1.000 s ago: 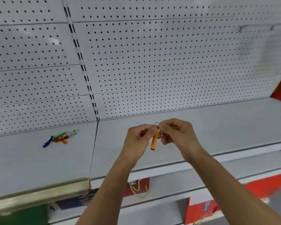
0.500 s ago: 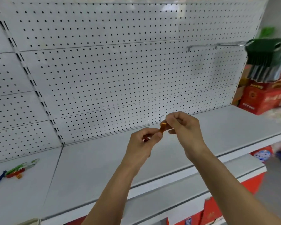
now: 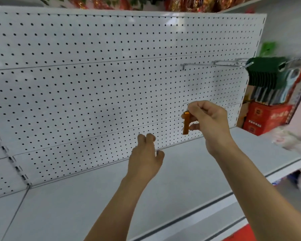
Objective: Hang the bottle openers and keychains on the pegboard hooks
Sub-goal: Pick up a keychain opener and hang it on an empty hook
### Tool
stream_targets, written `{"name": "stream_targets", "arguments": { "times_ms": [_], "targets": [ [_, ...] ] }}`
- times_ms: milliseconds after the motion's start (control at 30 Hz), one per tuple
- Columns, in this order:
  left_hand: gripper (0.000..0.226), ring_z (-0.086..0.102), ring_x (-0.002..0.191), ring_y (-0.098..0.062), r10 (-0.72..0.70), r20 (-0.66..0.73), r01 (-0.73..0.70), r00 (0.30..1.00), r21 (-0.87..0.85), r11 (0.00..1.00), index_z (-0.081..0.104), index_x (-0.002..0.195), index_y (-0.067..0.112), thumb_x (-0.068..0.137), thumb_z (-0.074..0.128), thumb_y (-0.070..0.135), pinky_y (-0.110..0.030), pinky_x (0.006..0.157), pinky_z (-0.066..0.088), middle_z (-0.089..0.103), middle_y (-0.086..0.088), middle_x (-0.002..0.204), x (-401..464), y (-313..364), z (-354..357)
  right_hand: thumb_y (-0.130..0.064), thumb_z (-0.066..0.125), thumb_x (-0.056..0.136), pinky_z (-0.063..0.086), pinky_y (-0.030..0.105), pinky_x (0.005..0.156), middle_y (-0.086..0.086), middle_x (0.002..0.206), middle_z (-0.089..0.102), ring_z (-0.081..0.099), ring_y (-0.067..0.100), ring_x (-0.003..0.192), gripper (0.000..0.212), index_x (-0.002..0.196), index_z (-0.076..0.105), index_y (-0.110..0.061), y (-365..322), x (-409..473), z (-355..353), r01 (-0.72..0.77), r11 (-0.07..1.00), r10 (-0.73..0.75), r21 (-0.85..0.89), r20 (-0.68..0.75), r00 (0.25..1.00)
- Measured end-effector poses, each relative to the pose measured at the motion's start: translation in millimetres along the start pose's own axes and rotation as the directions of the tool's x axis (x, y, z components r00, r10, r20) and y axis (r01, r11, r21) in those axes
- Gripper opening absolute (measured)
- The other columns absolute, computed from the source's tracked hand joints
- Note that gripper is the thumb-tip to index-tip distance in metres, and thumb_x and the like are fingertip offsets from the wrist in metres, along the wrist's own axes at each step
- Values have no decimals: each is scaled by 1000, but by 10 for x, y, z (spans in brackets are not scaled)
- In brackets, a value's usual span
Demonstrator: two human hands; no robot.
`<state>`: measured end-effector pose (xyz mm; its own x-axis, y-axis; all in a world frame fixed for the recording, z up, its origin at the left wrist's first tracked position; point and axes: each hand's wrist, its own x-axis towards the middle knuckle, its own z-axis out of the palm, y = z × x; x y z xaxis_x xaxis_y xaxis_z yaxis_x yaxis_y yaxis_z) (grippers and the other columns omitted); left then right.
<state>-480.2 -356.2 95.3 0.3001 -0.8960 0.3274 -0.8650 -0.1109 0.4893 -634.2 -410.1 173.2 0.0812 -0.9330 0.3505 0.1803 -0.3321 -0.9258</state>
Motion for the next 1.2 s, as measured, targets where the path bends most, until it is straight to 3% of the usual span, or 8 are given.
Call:
{"name": "stream_targets", "arguments": {
  "times_ms": [100,267,500,767,900,1033,1200],
  "targets": [
    [39,57,74,-25,54,-6,-53,999,101,993,42,122,15,85,55,16,-33,65,48,40,-4,117,158,66,104,-12,60,91,48,25,55,3,68,72,65,14,63,9,84,66,-10,105,177,-62,-12,1000,12,1,29,1000],
    [27,57,81,-21,141,-84,-142,986,-9,990,43,119,13,93,44,8,-35,73,49,46,-2,117,384,208,223,-13,60,91,48,26,55,3,68,72,66,15,64,10,84,66,-10,255,403,-212,-10,1000,9,12,56,998],
    [19,49,71,-1,149,-197,-185,969,-178,967,54,103,17,98,39,7,-9,64,35,54,8,92,506,523,470,-11,60,91,48,27,55,1,66,71,67,17,66,11,81,65,-11,315,624,-583,10,999,-13,40,57,998],
    [46,50,70,-5,187,-263,-269,947,-324,907,48,76,39,88,32,-2,-18,66,38,50,10,89,552,1225,769,-9,60,91,47,25,49,3,65,70,67,14,62,12,80,64,-13,105,980,-1205,112,993,-116,48,100,988],
    [45,47,67,-4,105,-298,-223,949,-395,891,51,79,34,93,34,-6,-17,65,35,48,14,83,573,1650,938,-8,60,91,46,23,45,0,61,69,67,14,61,13,79,63,-12,-127,1199,-1510,180,980,-191,87,132,973],
    [34,34,53,-7,-76,-276,-91,958,-546,833,51,81,26,95,35,-2,-18,52,31,47,18,60,541,1939,1035,-8,59,91,46,24,43,-1,63,67,64,19,63,16,77,62,-15,-309,1357,-1683,233,964,-255,128,193,947],
    [29,26,53,-13,-243,-236,1,941,-715,699,52,75,26,90,37,6,-26,47,25,38,4,60,483,2146,1043,-9,57,93,46,24,42,-6,57,67,64,16,64,15,79,59,-15,-416,1552,-1778,226,963,-258,146,259,931]
  ]
}}
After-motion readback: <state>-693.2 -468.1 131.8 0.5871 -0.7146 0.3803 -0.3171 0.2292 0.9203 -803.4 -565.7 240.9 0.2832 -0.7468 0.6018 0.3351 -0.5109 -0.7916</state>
